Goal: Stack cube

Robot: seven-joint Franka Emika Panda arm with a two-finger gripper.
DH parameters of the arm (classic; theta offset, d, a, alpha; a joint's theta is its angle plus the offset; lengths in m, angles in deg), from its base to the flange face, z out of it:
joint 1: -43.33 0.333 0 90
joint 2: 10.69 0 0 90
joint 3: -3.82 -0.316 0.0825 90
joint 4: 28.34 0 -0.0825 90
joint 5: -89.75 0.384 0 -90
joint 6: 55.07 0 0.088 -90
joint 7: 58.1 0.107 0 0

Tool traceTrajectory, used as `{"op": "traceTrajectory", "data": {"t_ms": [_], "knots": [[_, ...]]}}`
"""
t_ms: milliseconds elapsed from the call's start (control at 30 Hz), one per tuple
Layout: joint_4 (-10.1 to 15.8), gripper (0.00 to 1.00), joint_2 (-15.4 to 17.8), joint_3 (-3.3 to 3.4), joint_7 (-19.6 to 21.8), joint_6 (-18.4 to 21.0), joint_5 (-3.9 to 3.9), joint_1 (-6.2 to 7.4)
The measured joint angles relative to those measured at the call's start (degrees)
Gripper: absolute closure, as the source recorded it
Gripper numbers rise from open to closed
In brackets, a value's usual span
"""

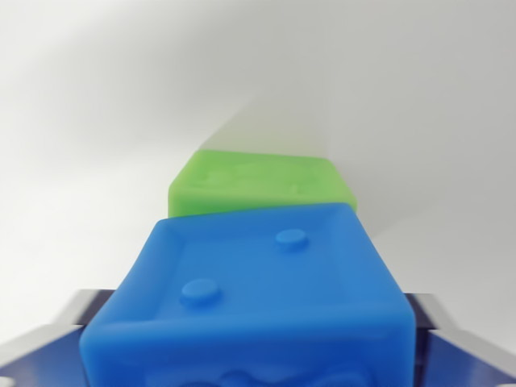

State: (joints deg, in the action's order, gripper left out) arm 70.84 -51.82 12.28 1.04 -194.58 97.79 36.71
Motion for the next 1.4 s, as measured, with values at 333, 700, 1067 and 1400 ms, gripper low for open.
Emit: {"op": "traceTrajectory", "data": {"t_ms": [333,700,1067,1400], "knots": [[0.0,0.0,-0.02,0.0,0.0,-0.01,0.0,0.0],[0.0,0.0,-0.02,0.0,0.0,-0.01,0.0,0.0],[0.08,0.0,1.26,0.11,0.03,0.94,-0.01,0.07],[0.48,0.0,4.09,0.64,0.13,3.37,-0.23,0.45]]}}
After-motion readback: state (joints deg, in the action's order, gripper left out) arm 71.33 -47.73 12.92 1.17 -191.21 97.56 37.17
